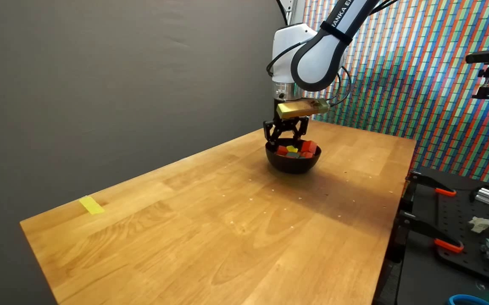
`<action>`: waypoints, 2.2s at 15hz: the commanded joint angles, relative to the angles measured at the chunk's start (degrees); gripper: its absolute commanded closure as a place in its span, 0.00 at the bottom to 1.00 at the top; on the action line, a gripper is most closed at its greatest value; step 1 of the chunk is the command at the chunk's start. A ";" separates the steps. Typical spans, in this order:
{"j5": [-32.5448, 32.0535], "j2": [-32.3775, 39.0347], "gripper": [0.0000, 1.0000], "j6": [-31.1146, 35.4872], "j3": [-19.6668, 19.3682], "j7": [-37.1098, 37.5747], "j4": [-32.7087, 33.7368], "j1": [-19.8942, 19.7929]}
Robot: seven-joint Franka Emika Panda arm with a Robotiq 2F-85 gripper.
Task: Remove the cubes from the bowl
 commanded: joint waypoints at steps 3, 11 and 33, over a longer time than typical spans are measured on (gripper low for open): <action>2.84 1.90 0.46 -1.35 0.27 -1.53 2.93 -0.01; 4.67 0.55 1.00 -2.53 0.99 -2.44 3.50 -0.16; 11.46 4.08 0.53 -8.33 2.93 -6.02 5.19 -1.41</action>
